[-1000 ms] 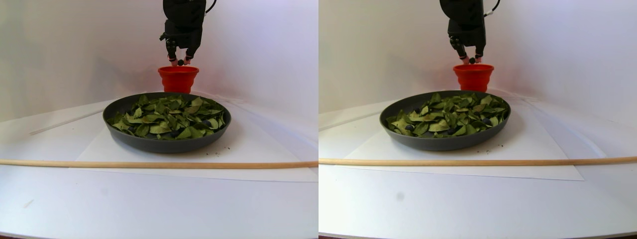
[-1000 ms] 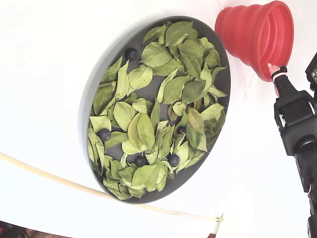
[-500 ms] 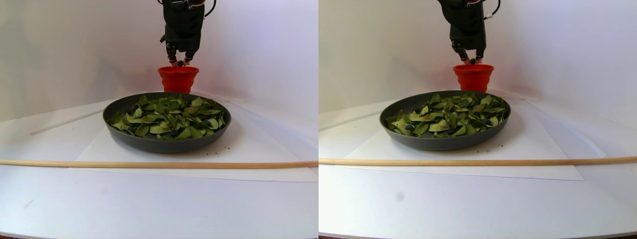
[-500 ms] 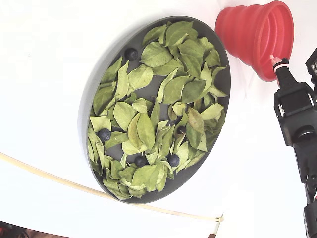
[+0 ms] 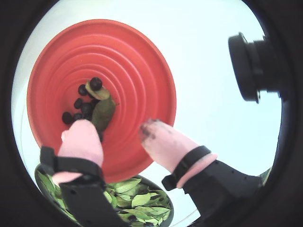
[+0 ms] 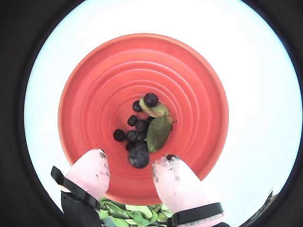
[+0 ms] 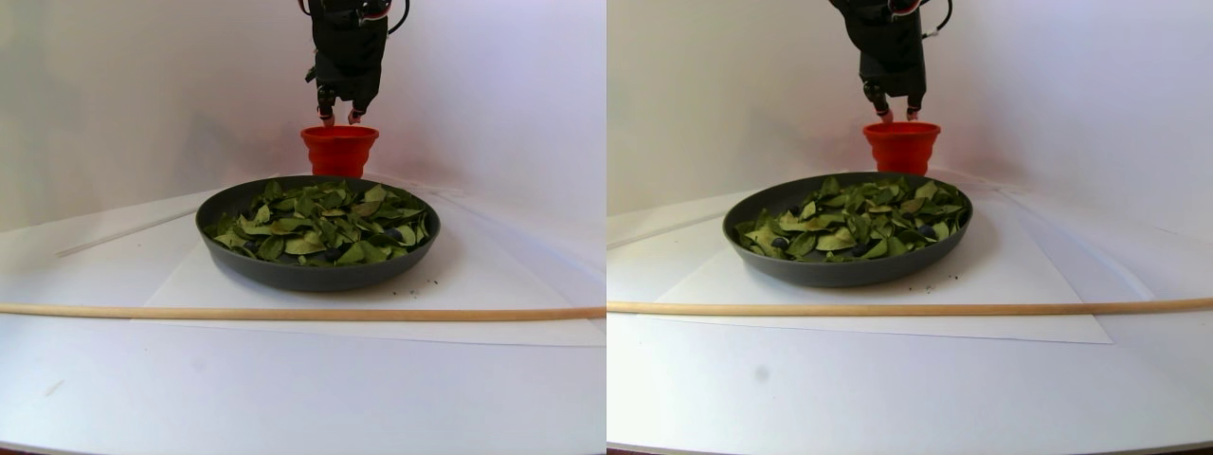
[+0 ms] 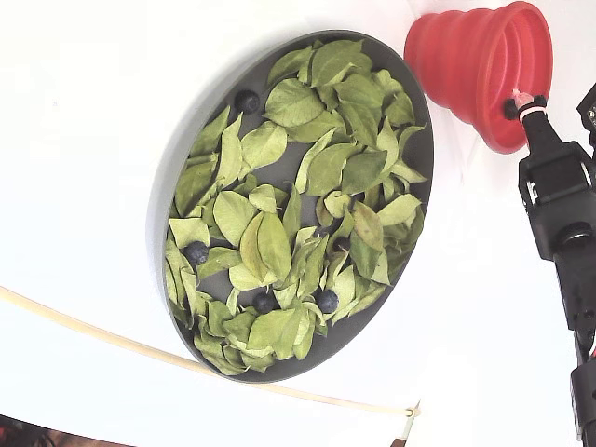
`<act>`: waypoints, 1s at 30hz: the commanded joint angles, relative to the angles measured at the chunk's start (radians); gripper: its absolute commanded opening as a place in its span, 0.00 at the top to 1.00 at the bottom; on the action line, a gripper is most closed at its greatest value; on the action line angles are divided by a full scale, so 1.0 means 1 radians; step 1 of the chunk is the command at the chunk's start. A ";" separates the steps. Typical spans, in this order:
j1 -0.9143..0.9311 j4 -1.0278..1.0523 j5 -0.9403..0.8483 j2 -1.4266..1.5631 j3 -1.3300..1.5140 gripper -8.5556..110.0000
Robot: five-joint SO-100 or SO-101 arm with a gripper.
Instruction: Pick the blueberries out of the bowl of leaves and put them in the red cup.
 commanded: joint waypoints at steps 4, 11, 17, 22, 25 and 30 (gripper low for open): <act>0.003 -0.032 -0.003 0.081 -0.026 0.76; -0.005 -0.006 0.003 0.181 0.071 0.77; -0.003 0.015 0.006 0.235 0.135 0.77; 0.008 0.052 0.015 0.261 0.155 0.77; 0.012 0.061 0.017 0.272 0.167 0.77; 0.020 0.066 0.015 0.291 0.198 0.77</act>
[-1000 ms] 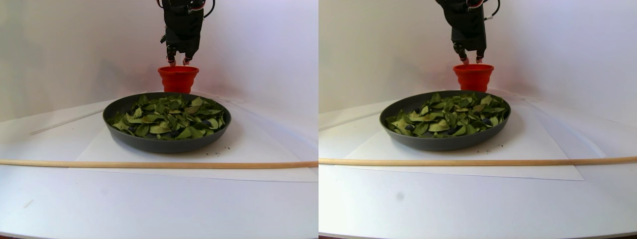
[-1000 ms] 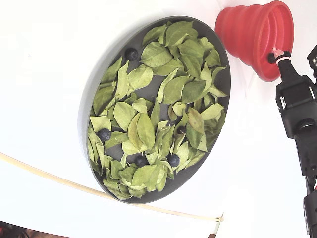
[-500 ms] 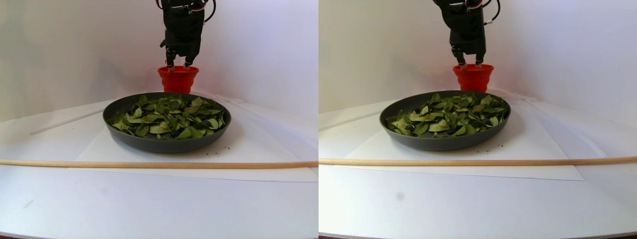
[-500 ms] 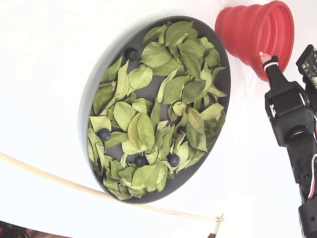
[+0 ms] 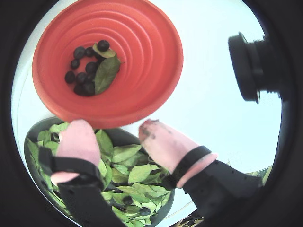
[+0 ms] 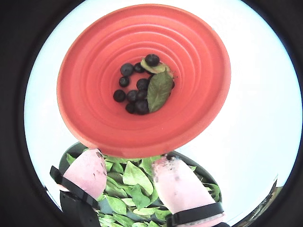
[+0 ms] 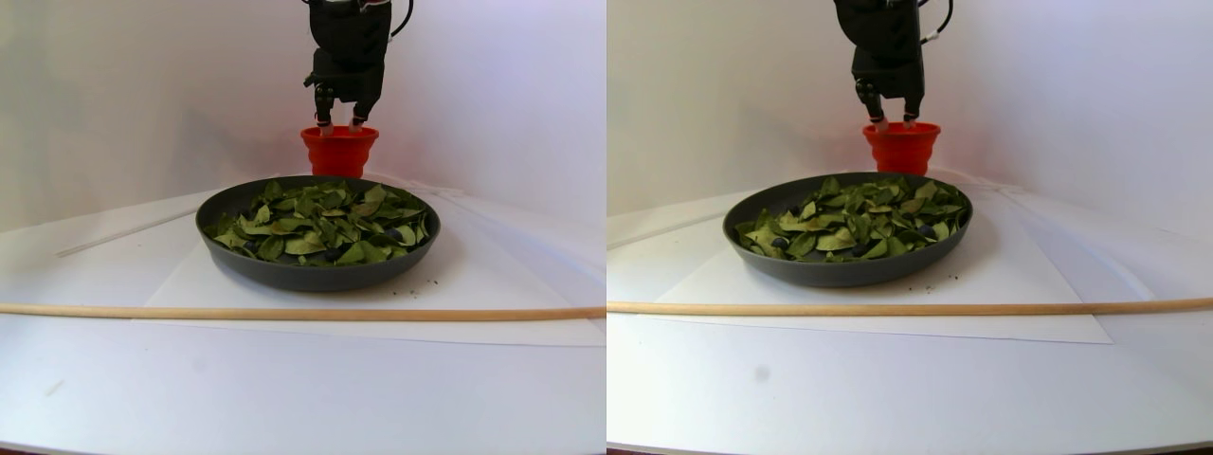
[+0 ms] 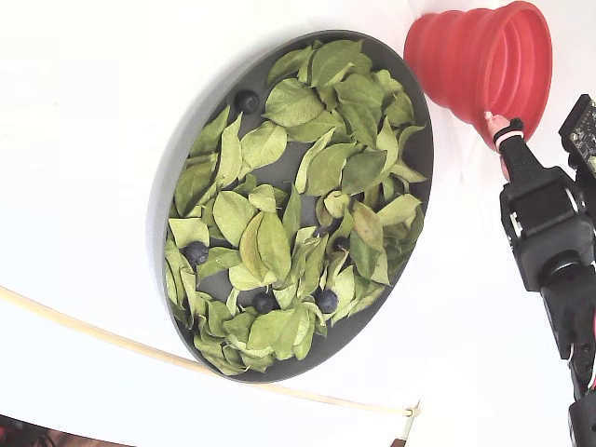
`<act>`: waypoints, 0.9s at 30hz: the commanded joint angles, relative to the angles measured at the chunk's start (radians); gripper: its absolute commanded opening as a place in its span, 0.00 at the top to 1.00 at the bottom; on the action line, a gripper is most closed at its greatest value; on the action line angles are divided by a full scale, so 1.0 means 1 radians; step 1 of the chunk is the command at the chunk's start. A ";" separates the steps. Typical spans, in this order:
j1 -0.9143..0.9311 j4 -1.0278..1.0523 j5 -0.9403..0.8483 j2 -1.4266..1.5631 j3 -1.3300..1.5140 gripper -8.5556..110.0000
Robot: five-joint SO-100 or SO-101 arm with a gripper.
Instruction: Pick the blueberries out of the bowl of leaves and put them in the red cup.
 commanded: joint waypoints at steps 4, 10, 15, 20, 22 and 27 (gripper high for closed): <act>0.029 0.034 0.006 0.176 -0.008 0.78; 0.034 0.057 0.014 0.212 0.028 0.78; 0.037 0.072 0.017 0.235 0.060 0.78; 0.043 0.109 0.021 0.261 0.084 0.78; 0.046 0.114 0.021 0.273 0.103 0.78; 0.052 0.140 0.023 0.295 0.135 0.78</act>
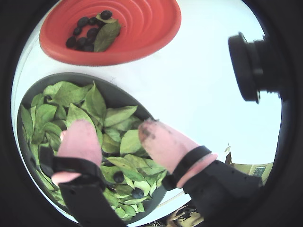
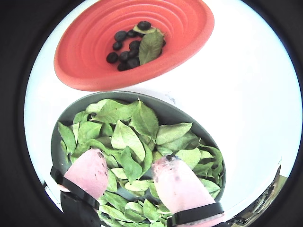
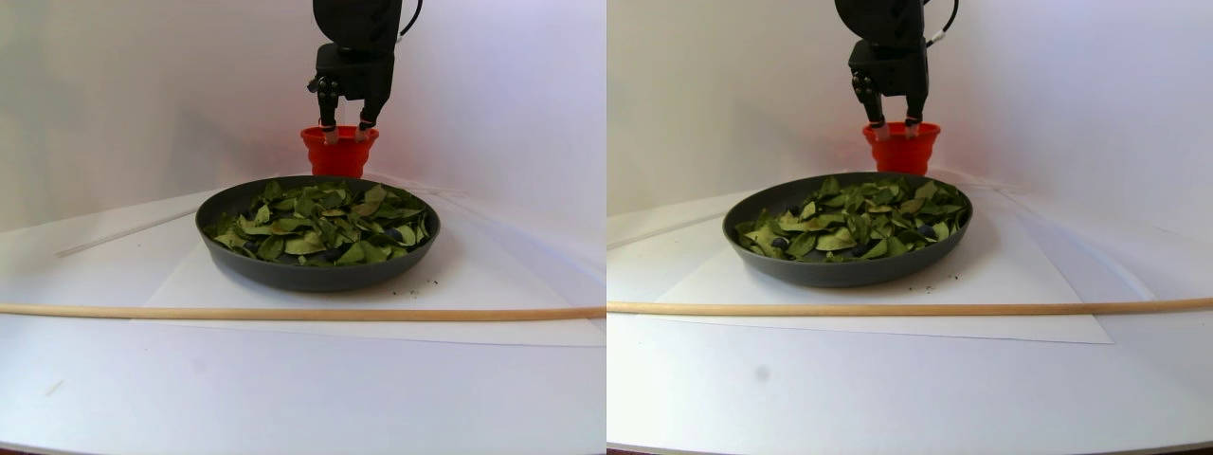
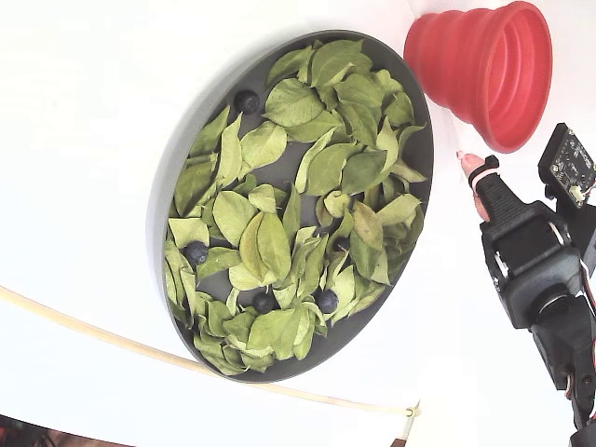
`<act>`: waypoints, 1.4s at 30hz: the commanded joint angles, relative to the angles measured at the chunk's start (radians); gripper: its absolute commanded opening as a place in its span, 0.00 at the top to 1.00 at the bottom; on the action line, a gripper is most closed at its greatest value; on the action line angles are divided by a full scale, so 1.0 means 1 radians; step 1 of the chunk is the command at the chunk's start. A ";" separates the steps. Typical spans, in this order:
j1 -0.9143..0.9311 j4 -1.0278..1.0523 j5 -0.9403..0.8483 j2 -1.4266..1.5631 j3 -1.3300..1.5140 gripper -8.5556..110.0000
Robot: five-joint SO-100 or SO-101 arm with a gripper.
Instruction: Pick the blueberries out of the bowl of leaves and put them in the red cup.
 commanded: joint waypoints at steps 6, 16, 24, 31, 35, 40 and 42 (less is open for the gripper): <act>0.035 0.038 0.009 0.212 0.038 0.78; 0.058 0.067 0.015 0.236 0.092 0.78; 0.069 0.081 0.023 0.261 0.156 0.78; 0.075 0.092 0.035 0.270 0.199 0.78; 0.083 0.092 0.044 0.272 0.229 0.78; 0.089 0.092 0.057 0.272 0.256 0.79; 0.092 0.092 0.061 0.267 0.261 0.79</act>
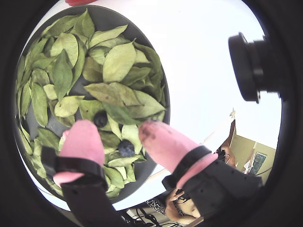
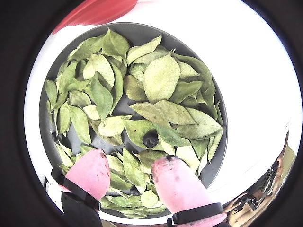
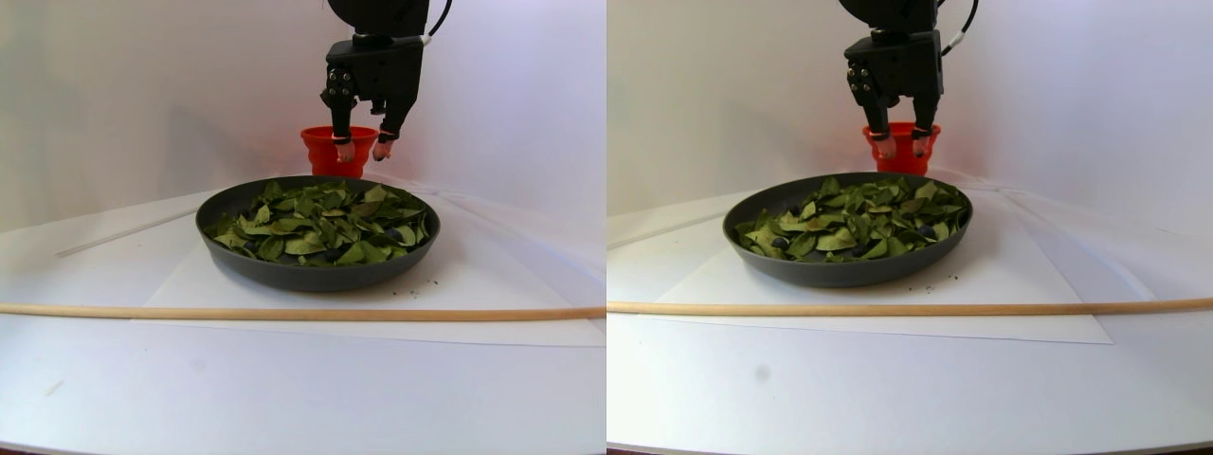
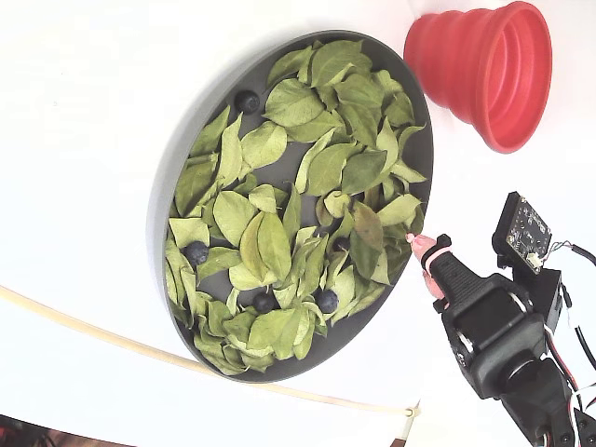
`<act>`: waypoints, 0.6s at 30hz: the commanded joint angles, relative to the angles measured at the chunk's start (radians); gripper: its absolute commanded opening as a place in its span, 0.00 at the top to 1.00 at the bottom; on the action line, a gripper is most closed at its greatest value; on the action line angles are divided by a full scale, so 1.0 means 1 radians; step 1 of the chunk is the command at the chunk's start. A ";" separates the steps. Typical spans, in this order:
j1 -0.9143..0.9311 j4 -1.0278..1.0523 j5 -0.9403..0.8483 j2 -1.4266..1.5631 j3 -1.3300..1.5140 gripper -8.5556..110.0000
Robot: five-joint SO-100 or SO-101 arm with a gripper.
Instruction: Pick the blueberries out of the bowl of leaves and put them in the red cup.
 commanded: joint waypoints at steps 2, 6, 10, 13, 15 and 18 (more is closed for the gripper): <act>0.031 0.002 0.011 0.107 0.003 0.79; 0.037 0.000 0.020 0.098 0.018 0.78; 0.038 -0.015 0.028 0.078 0.034 0.78; 0.043 -0.032 0.031 0.060 0.043 0.79; 0.044 -0.048 0.032 0.044 0.046 0.79; 0.048 -0.061 0.041 0.014 0.046 0.79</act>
